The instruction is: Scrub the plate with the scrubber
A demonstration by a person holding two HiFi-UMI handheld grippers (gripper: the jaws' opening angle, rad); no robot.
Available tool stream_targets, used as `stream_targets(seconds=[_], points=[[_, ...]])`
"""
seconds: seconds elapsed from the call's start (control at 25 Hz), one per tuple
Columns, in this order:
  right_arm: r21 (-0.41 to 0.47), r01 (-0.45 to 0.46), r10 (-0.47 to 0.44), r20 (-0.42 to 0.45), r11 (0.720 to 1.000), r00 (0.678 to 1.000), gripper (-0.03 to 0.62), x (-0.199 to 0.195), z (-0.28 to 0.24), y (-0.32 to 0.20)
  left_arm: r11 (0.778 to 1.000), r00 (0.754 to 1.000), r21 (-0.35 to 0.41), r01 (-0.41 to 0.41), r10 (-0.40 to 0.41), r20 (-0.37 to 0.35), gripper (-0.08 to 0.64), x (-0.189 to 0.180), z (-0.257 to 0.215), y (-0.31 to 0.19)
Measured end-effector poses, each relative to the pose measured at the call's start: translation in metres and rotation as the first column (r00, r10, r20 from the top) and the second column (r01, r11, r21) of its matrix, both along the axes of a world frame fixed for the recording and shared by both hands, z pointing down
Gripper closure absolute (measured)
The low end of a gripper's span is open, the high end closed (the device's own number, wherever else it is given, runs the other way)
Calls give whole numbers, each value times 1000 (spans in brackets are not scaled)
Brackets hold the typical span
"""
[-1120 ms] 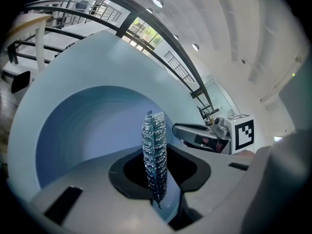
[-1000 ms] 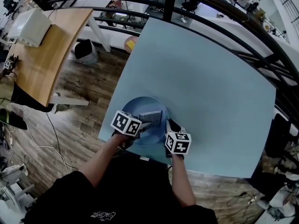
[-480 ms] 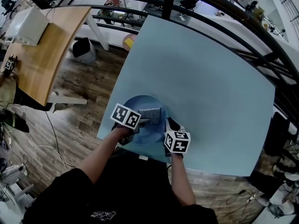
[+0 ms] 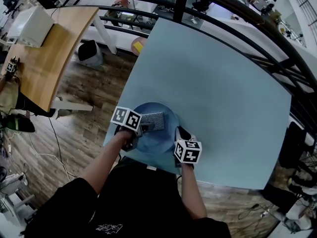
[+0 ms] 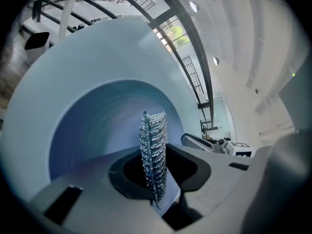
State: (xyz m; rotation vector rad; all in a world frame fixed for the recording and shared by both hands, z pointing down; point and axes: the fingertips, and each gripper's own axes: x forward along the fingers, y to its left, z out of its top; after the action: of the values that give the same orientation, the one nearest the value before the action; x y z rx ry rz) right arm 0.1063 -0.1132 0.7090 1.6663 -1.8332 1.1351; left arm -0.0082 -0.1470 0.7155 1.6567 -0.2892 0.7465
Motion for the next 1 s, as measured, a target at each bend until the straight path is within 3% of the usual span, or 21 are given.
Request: stream_targets(seconds=[0.8,1.0], points=[[-9,26,-26,-23,1000,999,566,-1,-1,-2,987,987,5,162,-162,10,462,-44,-5,-6],[-11,30,-30,-27,999,999,566,-2,-1,-3,982,983,-39,184,-183,32,463,-55,-5,0]])
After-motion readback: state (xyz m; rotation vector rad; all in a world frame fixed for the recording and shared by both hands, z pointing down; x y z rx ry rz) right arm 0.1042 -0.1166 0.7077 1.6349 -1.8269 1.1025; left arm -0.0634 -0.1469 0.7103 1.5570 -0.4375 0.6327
